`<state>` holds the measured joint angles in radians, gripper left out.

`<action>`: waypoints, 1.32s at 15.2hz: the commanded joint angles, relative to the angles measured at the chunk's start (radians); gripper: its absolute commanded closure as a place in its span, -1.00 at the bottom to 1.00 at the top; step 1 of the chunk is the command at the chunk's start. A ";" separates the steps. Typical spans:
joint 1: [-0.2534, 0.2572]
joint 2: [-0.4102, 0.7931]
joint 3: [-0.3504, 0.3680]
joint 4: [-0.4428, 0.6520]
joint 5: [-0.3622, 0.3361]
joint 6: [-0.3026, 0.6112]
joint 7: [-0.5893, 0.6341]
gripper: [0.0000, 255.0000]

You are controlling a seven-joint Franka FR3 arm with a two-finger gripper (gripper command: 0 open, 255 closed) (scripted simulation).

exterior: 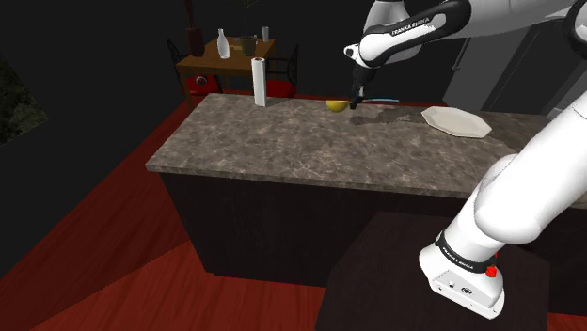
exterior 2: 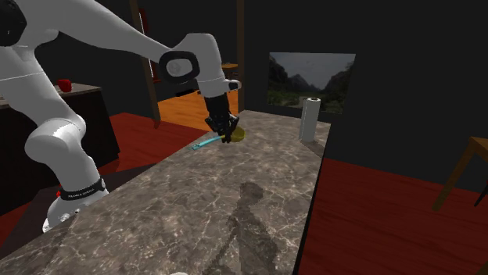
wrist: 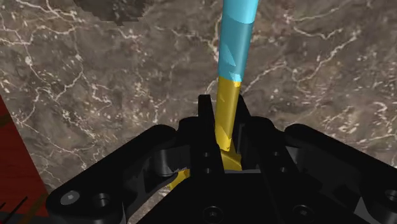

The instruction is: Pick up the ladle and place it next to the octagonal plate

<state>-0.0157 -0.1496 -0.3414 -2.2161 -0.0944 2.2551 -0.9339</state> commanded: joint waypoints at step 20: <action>-0.272 -0.442 -0.255 -0.308 -0.219 -0.081 -0.366 1.00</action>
<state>-0.2721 -0.5797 -0.5757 -2.5181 -0.3012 2.1760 -1.2725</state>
